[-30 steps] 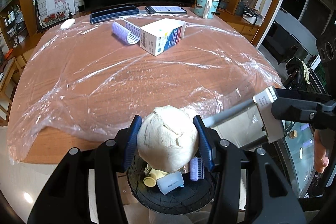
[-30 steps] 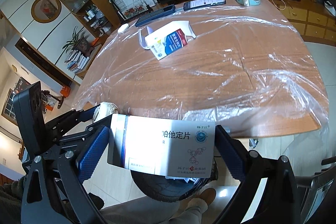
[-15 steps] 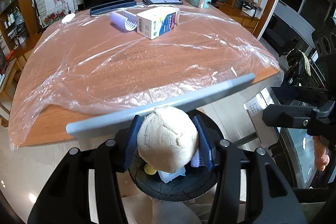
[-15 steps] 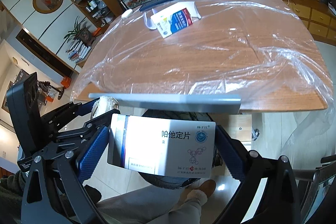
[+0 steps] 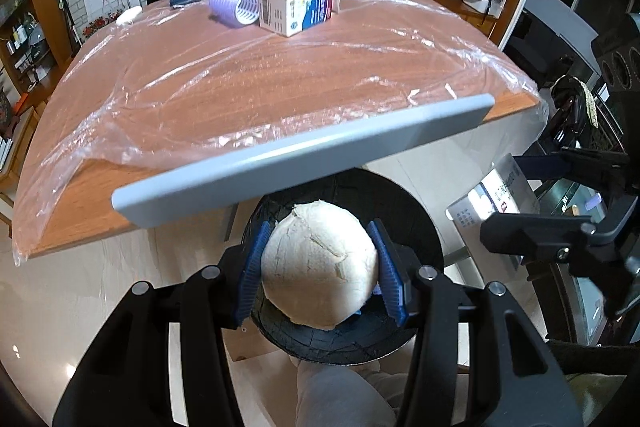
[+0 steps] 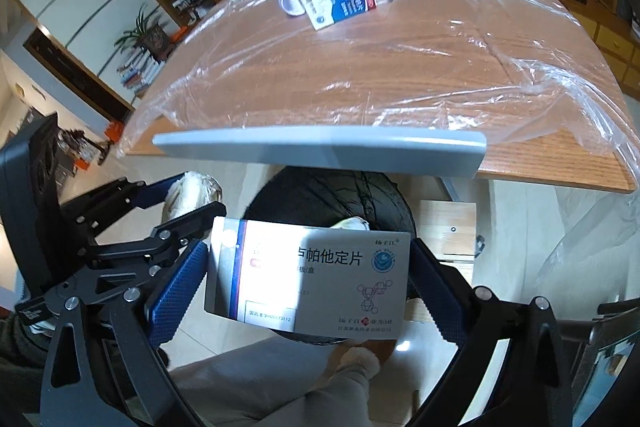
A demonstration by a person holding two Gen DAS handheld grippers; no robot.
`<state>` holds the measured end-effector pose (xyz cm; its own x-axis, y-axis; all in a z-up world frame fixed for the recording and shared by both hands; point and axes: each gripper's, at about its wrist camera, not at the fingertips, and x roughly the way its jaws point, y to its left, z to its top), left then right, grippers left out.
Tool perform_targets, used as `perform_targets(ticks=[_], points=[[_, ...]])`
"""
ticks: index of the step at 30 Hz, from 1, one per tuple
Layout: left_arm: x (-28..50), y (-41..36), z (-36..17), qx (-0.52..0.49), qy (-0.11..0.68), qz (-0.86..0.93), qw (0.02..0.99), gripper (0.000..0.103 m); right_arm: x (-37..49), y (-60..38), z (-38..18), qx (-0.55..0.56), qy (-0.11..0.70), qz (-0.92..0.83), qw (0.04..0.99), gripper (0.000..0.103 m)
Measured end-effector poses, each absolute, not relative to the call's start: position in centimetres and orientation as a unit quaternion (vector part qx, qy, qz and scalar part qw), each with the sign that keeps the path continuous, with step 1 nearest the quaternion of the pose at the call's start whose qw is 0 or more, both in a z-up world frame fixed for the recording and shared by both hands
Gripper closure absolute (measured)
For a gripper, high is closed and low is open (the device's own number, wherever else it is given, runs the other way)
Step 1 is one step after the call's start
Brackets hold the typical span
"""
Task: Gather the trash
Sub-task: 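Carry the white ball with the left tool while the right tool carries the medicine box over the bin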
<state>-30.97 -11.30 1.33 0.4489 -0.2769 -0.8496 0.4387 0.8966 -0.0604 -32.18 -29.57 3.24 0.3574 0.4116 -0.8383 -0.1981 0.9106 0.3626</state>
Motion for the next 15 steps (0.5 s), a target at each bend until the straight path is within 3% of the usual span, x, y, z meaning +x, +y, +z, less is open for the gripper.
perform_targets(ticks=[15], points=[[-31.0,-11.1,-0.6,0.099,0.497,-0.191,0.841,0.051,-32.1,-28.6,1.7,0.068,0.531,0.174,0.826,0.006]])
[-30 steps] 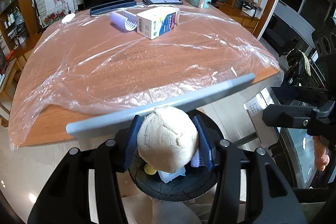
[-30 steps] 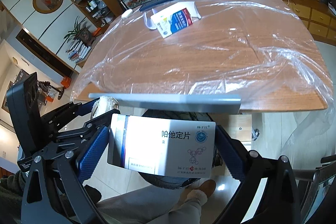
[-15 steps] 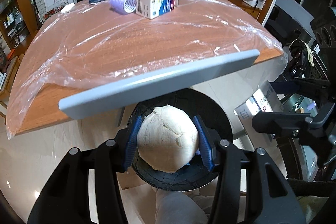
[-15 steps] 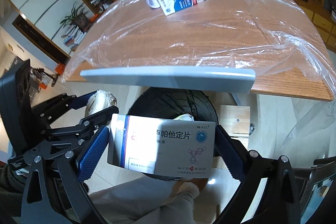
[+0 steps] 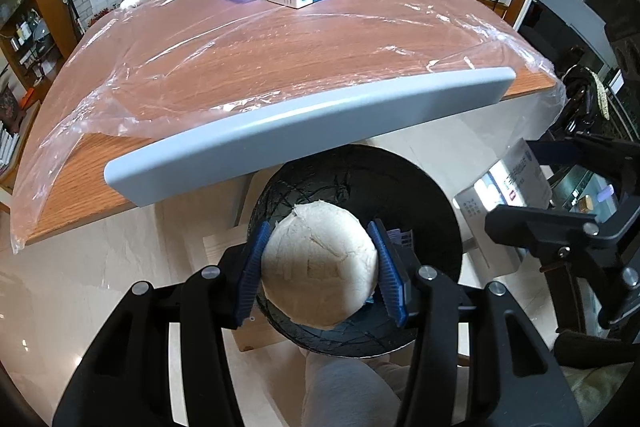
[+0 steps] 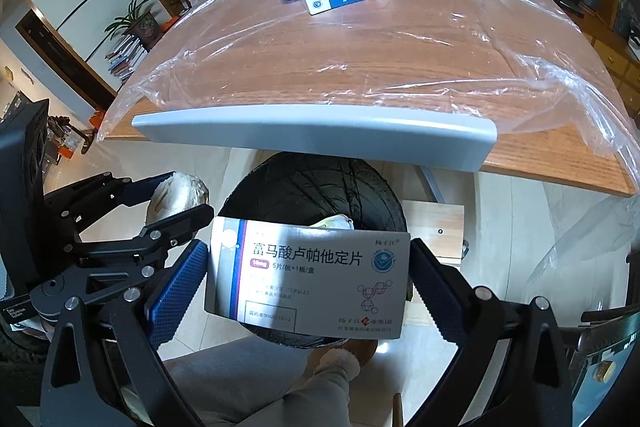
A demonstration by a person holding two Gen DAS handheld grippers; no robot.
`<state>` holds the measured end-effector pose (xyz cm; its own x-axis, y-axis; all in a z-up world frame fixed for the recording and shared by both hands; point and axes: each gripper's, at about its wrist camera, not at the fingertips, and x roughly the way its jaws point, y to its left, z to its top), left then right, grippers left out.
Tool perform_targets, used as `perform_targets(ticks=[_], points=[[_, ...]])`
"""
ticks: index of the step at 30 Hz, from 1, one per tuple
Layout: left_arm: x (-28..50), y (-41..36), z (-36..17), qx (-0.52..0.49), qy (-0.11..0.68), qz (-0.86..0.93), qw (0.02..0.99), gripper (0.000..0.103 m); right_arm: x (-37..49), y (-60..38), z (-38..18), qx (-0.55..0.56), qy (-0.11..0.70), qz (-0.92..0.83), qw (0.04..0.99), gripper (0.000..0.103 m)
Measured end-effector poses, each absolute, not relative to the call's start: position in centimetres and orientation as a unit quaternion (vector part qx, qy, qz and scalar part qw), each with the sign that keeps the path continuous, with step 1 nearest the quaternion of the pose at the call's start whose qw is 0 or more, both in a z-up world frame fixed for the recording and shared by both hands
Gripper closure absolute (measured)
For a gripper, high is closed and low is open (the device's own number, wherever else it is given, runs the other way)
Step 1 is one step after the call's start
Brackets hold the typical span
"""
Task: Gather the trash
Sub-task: 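Carry the white ball with the left tool while the right tool carries the medicine box over the bin, then open the left tool over the bin while the right tool releases the medicine box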
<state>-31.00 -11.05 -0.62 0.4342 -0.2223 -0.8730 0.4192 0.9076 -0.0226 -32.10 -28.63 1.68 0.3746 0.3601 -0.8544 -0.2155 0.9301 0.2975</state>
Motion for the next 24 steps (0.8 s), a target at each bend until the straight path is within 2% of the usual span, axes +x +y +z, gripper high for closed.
perform_targets(ticks=[24], points=[[-29.9,-10.7,-2.9,0.102,0.521,-0.173,0.830,0.051,-31.5,-27.9,0.0,0.046,0.534,0.180,0.825,0.006]])
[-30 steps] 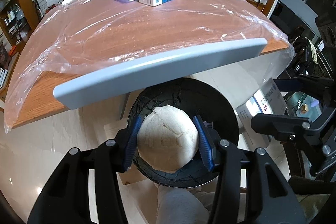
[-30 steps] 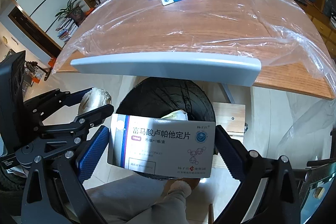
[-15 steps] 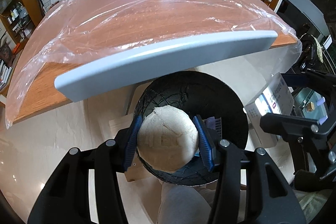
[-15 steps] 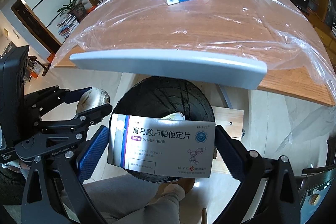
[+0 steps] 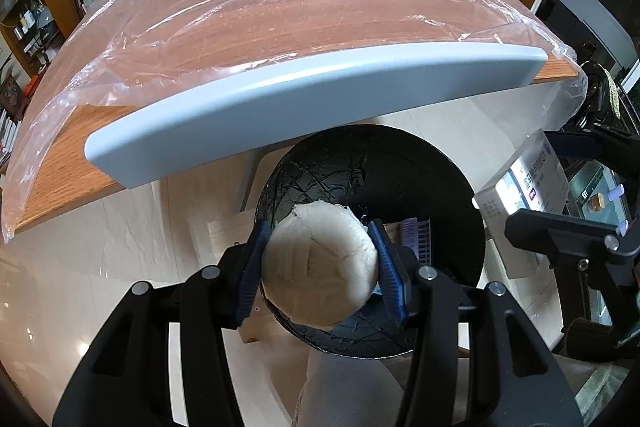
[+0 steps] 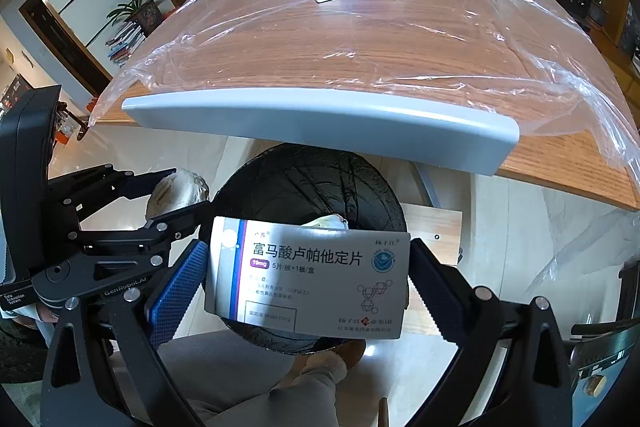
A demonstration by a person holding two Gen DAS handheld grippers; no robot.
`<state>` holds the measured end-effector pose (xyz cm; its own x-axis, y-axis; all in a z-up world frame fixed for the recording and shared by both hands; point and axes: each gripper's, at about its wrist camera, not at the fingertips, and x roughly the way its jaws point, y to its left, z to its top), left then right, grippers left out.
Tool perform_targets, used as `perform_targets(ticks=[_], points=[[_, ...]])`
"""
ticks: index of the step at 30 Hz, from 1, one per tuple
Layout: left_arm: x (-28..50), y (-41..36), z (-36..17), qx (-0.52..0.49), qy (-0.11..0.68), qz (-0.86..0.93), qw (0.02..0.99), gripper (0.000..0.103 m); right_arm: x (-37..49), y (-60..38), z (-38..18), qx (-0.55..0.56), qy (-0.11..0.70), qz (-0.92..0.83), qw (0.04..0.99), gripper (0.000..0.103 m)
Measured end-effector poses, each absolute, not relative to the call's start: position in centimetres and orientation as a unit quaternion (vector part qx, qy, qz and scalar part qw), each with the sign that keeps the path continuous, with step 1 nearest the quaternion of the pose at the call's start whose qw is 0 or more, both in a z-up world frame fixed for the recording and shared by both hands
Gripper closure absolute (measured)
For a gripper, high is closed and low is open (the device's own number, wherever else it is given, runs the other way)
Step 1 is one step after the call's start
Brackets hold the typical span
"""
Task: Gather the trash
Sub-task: 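Open the left tool over the bin while the right tool releases the medicine box, then move both tools back over the table toward the remaining items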
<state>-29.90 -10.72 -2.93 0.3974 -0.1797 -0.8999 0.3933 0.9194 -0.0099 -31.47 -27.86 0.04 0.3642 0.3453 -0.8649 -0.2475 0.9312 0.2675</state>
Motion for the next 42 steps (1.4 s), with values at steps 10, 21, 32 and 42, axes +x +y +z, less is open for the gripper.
perform_targets(ticks=[10,21,32,42], points=[[-29.8,-11.2,-3.9,0.119,0.529,-0.177,0.822,0.051,-31.4,-26.8,-1.4,0.027,0.548,0.180,0.817,0.006],[-29.5,-11.2,-4.3,0.116,0.522,-0.168,0.828,0.025,-31.5,-27.4,-1.6,0.030,0.539,0.169,0.825,0.005],[-30.5,-9.2,1.4,0.069,0.484,-0.187,0.852,0.025,-33.2,-29.3,4.7,0.011,0.449,0.165,0.878,0.005],[-20.7,-7.6,9.6,0.048,0.415,-0.172,0.892,0.016,-23.3,-26.8,8.3,-0.051,0.395,0.143,0.906,0.004]])
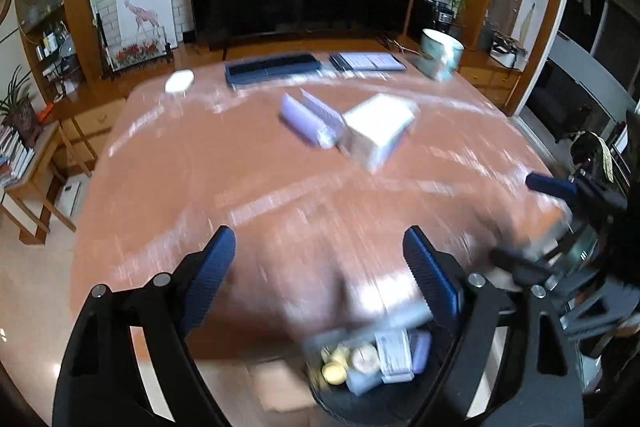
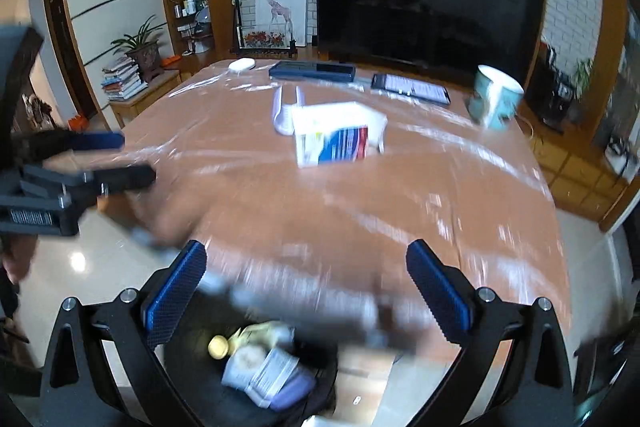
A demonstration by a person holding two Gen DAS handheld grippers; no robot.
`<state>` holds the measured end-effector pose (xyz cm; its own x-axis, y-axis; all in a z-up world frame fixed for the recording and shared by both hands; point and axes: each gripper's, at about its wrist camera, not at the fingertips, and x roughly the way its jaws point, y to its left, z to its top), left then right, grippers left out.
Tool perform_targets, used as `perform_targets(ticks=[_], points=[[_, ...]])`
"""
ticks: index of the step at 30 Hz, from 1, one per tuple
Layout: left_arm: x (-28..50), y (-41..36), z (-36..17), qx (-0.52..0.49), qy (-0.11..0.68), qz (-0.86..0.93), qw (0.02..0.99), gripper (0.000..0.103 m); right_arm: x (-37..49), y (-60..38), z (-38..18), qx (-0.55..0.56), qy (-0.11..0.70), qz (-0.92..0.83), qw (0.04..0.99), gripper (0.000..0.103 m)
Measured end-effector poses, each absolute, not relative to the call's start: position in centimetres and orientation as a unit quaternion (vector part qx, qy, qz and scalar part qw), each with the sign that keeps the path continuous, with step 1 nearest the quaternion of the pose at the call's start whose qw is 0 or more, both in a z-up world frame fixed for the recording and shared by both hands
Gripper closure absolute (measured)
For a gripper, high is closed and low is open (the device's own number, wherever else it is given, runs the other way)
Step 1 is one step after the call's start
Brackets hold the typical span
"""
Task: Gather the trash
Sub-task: 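Move both tools back over the table toward the remaining items, then grasp the purple comb with the left tool while the right tool grasps the white medicine box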
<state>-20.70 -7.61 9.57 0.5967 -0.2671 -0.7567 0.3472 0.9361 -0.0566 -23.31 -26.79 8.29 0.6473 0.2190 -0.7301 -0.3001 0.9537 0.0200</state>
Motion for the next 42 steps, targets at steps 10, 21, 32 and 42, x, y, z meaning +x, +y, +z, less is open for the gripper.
perform_targets(ticks=[10,21,32,42], points=[[-8.6,-8.9,8.0,-0.011,0.472,-0.186,0.861,0.016,-13.9,-25.6,6.8,-0.039,0.418,0.143,0.896,0.004],[-2.8,-11.9,4.2,-0.060,0.528,-0.152,0.833,0.016,-9.1,-26.0,4.9,-0.068,0.429,0.196,0.879,0.004],[-0.6,-12.6,2.3,-0.017,0.538,-0.121,0.834,0.036,-6.2,-25.0,3.1,-0.091,0.439,0.230,0.864,0.004],[-1.2,-11.7,2.3,-0.013,0.524,-0.135,0.841,0.056,-5.8,-24.8,2.0,-0.083,0.449,0.239,0.857,0.048]])
